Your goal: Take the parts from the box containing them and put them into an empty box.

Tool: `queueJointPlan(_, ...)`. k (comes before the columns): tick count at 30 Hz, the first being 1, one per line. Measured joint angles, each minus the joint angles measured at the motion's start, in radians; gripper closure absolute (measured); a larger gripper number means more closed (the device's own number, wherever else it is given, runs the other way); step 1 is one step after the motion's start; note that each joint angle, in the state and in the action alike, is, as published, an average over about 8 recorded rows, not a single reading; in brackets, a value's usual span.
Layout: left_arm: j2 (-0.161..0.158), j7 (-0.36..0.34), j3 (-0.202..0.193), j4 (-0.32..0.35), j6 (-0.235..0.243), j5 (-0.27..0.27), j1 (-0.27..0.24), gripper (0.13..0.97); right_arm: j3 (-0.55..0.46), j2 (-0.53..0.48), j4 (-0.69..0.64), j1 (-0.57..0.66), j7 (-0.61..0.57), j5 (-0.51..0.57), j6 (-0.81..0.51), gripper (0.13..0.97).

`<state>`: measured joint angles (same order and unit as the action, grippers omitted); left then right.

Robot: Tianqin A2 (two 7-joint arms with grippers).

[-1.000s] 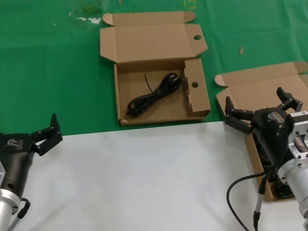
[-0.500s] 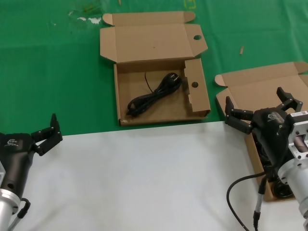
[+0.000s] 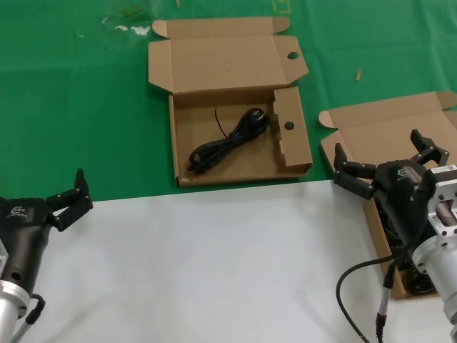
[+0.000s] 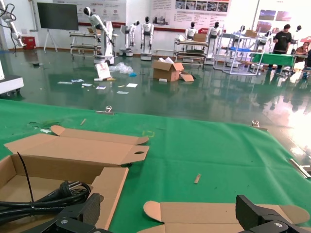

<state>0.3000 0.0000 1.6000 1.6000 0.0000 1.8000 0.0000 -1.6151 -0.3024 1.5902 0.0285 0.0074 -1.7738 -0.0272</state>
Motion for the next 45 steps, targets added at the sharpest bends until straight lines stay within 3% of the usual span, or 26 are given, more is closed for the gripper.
queueJointPlan(45, 0.0, 0.0, 0.0, 0.0, 0.0, 0.0, 0.0, 0.132, 0.0, 0.0, 0.0, 0.0, 0.0, 0.0, 0.0, 0.129)
